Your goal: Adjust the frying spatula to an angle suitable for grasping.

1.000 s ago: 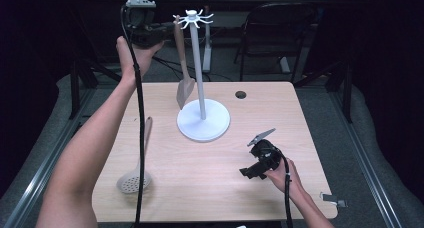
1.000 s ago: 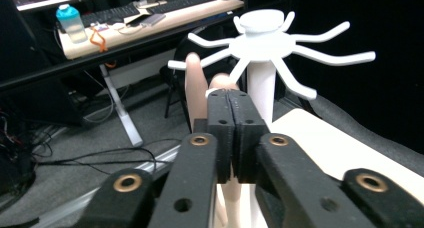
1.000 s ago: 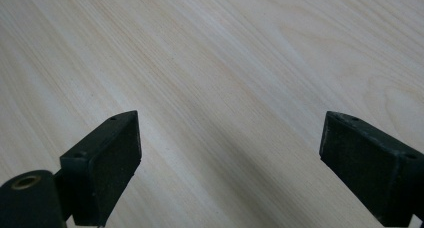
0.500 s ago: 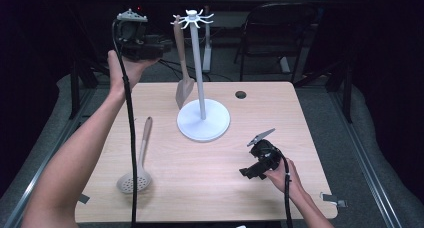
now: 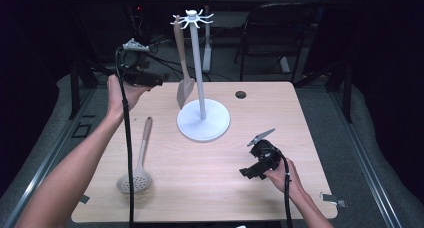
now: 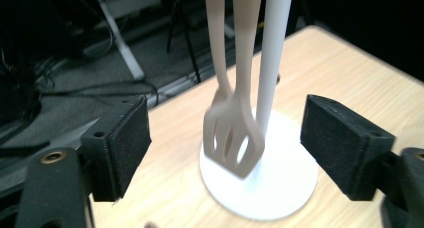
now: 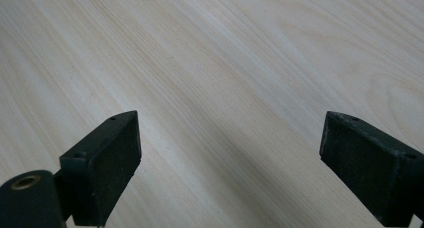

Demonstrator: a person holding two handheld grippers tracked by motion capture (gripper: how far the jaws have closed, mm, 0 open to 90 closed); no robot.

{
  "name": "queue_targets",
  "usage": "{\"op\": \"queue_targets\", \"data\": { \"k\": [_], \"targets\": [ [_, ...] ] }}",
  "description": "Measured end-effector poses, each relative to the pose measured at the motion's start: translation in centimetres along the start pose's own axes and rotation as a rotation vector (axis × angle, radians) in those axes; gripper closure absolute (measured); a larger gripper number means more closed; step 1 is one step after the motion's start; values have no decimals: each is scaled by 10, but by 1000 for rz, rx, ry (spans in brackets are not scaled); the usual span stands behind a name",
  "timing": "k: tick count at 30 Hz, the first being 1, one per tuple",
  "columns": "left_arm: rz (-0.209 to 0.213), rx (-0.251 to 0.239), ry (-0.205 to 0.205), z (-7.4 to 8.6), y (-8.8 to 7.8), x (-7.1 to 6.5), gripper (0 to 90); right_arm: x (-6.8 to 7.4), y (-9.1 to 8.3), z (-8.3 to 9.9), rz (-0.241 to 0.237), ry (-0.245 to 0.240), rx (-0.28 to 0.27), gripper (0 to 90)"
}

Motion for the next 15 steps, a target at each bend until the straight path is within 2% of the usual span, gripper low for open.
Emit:
{"op": "queue_targets", "data": {
  "k": [4, 5, 6, 11, 15],
  "targets": [
    [-2, 35, -13, 21, 6, 1, 156, 0, -1, 0, 6, 5, -5, 93],
    [-1, 44, -19, 28, 9, 1, 155, 1, 0, -1, 5, 24, -26, 93],
    [-2, 58, -22, 34, 11, 2, 153, 0, -1, 0, 12, 9, -13, 93],
    [-15, 91, -40, 59, 18, 3, 140, 1, -1, 0, 8, 6, -8, 93],
    [-32, 136, -61, 84, 27, 5, 119, 1, -1, 0, 13, 12, -5, 93]
  ]
}}
Point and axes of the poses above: each handheld gripper's, and its own axes: y roughly forward along the jaws, z roughly out of its underside, x roughly to its left, the point moved 6 cm from there along y, roughly forward along the jaws, and after that the axes turned 4 degrees about x, right-handed, at the moved point
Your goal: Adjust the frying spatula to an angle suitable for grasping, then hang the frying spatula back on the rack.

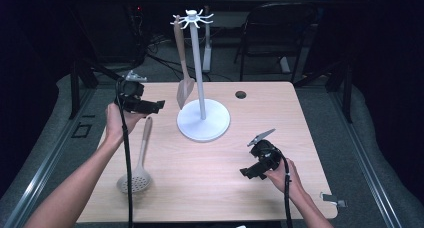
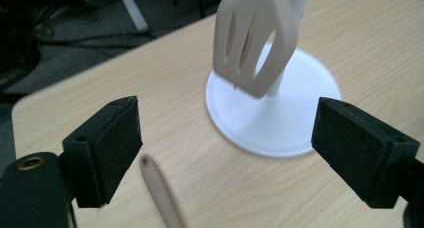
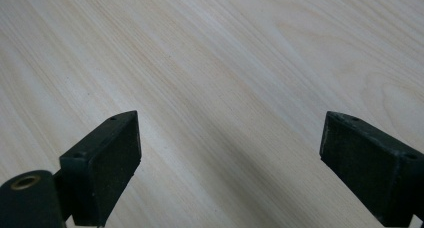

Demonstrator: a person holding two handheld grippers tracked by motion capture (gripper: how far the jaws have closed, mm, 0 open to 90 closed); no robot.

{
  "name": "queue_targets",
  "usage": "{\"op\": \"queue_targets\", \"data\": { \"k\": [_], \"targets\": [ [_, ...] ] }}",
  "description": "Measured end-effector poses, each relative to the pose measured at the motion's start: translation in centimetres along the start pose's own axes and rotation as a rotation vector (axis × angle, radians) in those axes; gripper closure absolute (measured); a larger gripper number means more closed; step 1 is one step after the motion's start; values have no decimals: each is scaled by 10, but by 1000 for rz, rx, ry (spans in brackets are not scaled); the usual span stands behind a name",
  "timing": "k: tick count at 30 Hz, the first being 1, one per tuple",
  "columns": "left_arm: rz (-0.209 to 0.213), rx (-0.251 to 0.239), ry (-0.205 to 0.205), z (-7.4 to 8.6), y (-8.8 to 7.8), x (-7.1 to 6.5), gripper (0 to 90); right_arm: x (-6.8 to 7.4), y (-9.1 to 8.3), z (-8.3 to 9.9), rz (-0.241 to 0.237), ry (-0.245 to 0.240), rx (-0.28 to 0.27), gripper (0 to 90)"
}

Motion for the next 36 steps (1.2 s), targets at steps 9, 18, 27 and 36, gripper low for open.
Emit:
{"op": "queue_targets", "data": {
  "k": [9, 18, 27, 36],
  "targets": [
    [-4, 93, -48, 52, 25, 5, 105, 0, 2, 1, -4, -10, 19, 93],
    [-24, 131, -86, 88, 41, 5, 108, 0, 5, 0, 3, -8, 10, 91],
    [-42, 148, -137, 106, 45, 11, 98, 1, 7, 0, 7, -17, 20, 90],
    [-50, 165, -156, 112, 46, 11, 78, 2, 7, 2, 14, -34, 40, 89]
  ]
}}
Point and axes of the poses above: each handheld gripper's, and its own axes: y roughly forward along the jaws, z roughly out of its underside, x roughly to its left, the point moved 6 cm from there along y, roughly forward along the jaws, and after that the axes turned 4 degrees about x, right-handed, at the moved point
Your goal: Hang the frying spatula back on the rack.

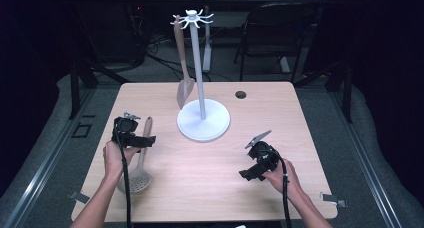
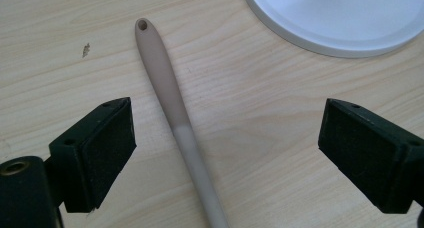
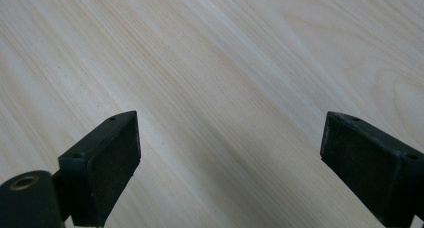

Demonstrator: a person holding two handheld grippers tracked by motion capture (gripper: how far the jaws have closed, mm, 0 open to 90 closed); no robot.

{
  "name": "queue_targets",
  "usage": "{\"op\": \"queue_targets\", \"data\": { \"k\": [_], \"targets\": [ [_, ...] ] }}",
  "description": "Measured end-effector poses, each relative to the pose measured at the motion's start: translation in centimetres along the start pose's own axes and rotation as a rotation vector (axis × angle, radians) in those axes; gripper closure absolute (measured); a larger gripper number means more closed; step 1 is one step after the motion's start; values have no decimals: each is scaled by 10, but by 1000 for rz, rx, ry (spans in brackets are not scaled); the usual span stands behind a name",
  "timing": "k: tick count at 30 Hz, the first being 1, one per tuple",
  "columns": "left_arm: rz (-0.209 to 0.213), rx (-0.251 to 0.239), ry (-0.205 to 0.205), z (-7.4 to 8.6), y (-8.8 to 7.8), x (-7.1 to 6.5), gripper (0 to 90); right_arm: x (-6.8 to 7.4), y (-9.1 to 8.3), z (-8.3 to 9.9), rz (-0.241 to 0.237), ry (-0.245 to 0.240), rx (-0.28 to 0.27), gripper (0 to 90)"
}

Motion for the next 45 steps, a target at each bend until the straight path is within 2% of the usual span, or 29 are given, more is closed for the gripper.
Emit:
{"op": "queue_targets", "data": {
  "k": [2, 7, 10, 13, 16, 18, 20, 25, 30, 37, 39, 41, 45],
  "targets": [
    [0, 5, -13, 2, 2, 0, 77, 0, -1, 0, -6, 1, -1, 88],
    [22, 59, -28, 10, 10, 3, 100, 1, -1, -1, -3, 7, -10, 86],
    [38, 67, -56, 13, 15, 6, 133, 2, -1, -1, -14, -1, -10, 86],
    [21, 92, -58, 17, 21, 9, 165, 1, 1, 0, -9, -3, 2, 86],
    [40, 125, -89, 22, 27, 11, 244, 2, 1, -1, -5, -5, -3, 89],
    [31, 154, -97, 26, 32, 13, 323, 2, 1, -1, -3, 0, -13, 89],
    [41, 176, -107, 29, 36, 12, 385, 2, 1, -2, -2, 0, -13, 90],
    [29, 217, -103, 36, 45, 13, 570, 3, 1, -2, -6, -2, -2, 109],
    [-1, 227, -91, 37, 46, 15, 670, 3, 1, -2, 1, -6, 4, 112],
    [-8, 246, -71, 38, 50, 15, 682, 3, 1, -2, -4, -6, 0, 113],
    [-13, 249, -55, 38, 50, 16, 683, 3, 1, -3, -6, -7, -4, 113],
    [5, 250, -55, 38, 50, 14, 689, 3, 1, -2, -5, -7, -2, 114],
    [14, 258, -17, 36, 51, 8, 710, 4, 1, -2, -13, -5, 0, 113]
  ]
}}
Point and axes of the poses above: each handheld gripper's, and its own axes: y roughly forward along the jaws, z roughly out of its underside, x roughly to its left, the point moved 6 cm from there along y, roughly forward along the jaws, and after that the axes turned 4 degrees about x, right-handed, at the moved point
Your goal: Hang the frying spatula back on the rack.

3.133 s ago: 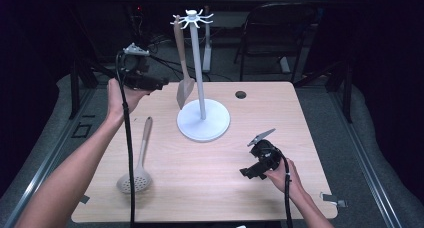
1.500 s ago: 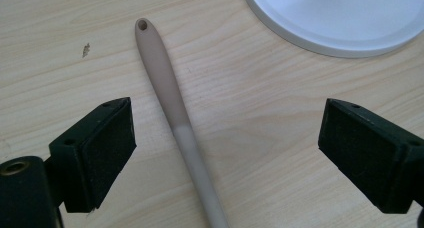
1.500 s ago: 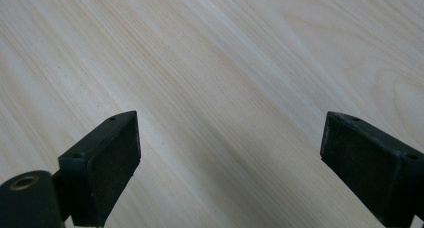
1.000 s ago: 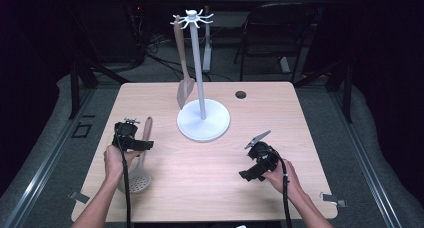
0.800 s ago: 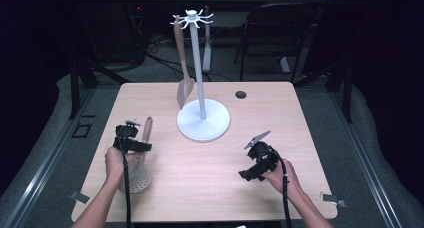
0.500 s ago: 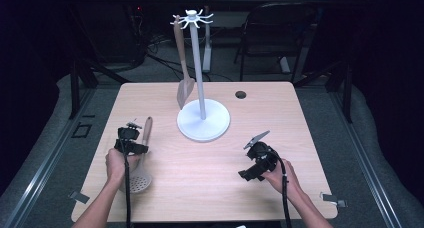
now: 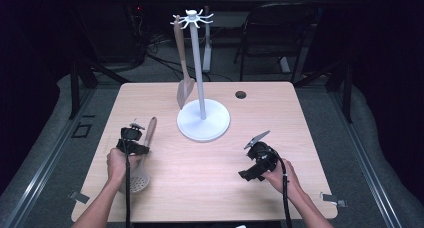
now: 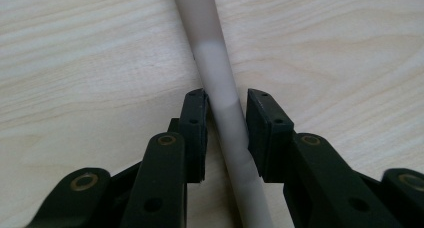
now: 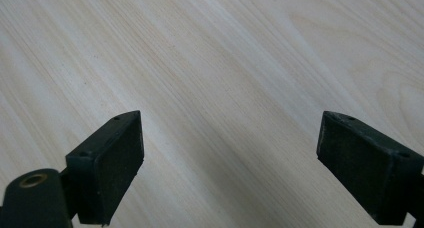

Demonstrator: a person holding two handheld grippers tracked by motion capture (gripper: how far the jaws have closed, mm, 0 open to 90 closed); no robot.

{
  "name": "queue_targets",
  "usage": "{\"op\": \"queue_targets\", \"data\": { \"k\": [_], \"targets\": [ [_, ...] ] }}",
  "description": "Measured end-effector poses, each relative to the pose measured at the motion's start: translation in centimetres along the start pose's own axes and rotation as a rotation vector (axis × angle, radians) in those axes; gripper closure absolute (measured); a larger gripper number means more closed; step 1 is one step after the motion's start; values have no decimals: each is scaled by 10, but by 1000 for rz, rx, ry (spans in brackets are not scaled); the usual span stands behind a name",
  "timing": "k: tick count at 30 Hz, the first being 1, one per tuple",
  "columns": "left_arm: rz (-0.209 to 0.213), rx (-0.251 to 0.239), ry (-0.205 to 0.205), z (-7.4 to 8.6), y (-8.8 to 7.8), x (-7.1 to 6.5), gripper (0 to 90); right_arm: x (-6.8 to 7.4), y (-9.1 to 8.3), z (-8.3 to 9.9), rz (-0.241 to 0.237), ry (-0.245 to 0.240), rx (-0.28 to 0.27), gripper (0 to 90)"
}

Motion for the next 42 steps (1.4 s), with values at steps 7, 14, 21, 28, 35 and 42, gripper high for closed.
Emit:
{"op": "queue_targets", "data": {
  "k": [7, 14, 21, 28, 35, 42],
  "targets": [
    [23, 12, 33, 1, -1, -6, 738, -1, -1, 1, 7, -3, 5, 114],
    [37, 24, 53, 9, -4, -9, 764, 0, 0, 1, 1, -6, 11, 115],
    [31, 20, 67, 10, -6, -9, 708, 0, 1, 1, -7, 0, 8, 115],
    [44, -18, 47, -3, -12, -8, 608, 0, 2, 2, -1, -10, 23, 115],
    [41, 5, 63, -14, -4, -9, 635, -1, 2, 2, -6, -4, 25, 116],
    [24, 35, 72, -17, 6, -10, 694, -2, 2, 2, -6, -6, 28, 116]
  ]
}}
Point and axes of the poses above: each handheld gripper's, and its own axes: y roughly forward along the jaws, z roughly out of its underside, x roughly to its left, the point moved 6 cm from there along y, roughly forward along the jaws, and after that the axes turned 4 degrees about x, right-handed, at the moved point
